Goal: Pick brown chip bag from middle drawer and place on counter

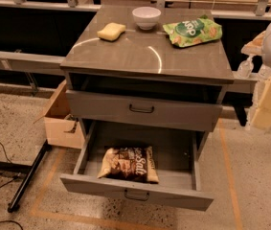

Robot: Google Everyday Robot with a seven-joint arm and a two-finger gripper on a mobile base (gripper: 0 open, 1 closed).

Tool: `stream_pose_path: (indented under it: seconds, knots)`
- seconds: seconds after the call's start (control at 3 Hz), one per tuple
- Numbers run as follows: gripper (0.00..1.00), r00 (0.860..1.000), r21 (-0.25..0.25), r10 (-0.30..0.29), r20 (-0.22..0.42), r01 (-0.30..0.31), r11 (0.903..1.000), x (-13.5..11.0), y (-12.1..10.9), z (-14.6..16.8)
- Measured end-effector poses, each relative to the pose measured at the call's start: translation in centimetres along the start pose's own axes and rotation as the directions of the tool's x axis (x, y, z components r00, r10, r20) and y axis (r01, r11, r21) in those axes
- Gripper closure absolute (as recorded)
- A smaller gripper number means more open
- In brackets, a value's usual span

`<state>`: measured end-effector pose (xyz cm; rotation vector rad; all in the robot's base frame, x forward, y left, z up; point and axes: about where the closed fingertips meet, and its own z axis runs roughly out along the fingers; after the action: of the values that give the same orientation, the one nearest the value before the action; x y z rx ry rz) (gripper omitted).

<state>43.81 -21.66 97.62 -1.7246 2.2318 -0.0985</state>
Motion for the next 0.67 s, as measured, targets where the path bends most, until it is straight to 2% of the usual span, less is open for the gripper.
stream_pose_path:
  seconds: [0.33, 0.67]
  knots:
    - [0.0, 1.0, 0.0, 0.0, 0.0, 0.0, 1.0, 0.0, 0.0, 0.0]
    - [0.0, 0.999, 0.021, 0.011, 0.034, -0.012, 0.9997, -0.3, 0.2, 1.3]
